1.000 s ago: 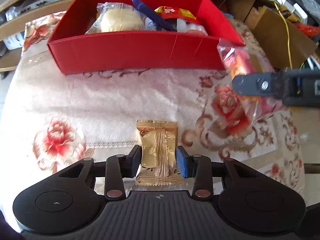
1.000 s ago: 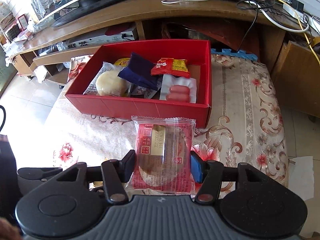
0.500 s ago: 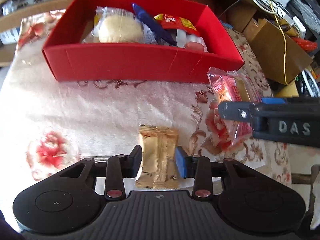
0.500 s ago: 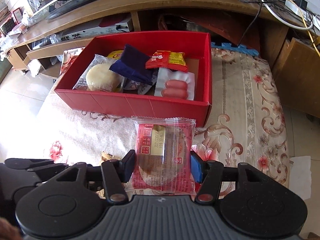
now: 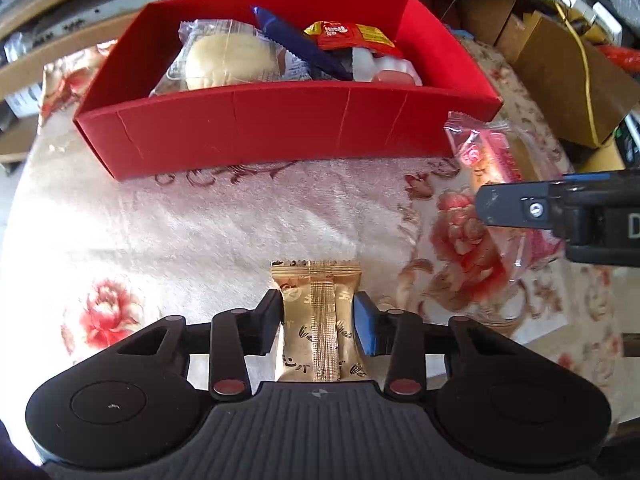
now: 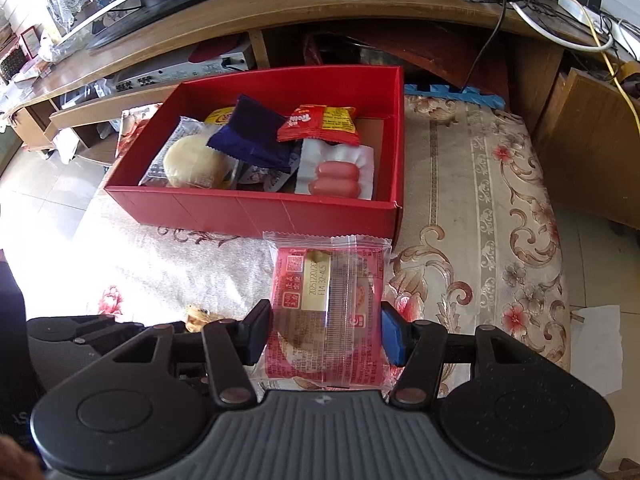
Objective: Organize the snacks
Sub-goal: 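Carry the gold cake and red mooncake pack over the red box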
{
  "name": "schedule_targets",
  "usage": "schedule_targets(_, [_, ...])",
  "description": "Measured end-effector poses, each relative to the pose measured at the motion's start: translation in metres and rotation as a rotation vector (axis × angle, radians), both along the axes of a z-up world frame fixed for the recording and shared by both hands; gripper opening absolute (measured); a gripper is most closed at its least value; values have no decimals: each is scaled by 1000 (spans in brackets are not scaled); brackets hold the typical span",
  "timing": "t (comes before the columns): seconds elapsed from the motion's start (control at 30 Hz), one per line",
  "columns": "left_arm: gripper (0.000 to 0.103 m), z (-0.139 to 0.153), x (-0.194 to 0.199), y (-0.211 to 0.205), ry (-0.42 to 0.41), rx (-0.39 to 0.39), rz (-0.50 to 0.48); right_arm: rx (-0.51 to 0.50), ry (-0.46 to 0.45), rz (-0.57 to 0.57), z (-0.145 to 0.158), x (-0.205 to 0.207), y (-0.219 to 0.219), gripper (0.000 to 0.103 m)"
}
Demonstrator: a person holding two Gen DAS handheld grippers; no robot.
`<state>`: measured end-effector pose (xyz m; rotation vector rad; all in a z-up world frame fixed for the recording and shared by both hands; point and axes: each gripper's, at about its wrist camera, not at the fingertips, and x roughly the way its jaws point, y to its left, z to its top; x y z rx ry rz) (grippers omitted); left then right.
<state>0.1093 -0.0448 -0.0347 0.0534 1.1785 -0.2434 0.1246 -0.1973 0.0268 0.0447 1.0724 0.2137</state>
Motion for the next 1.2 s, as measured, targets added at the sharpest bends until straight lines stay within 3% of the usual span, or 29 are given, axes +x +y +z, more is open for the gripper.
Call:
schedule_targets(0.1, [46, 2, -3, 1, -8, 8, -7, -4, -2, 1, 0, -1, 0, 51])
schedule_targets(0.53, [46, 35, -2, 12, -67, -88, 23, 5, -8, 9, 1, 1, 3, 52])
schedule_targets(1.2, [46, 71, 23, 27, -176, -112, 90, 71, -72, -9, 29, 28, 18, 52])
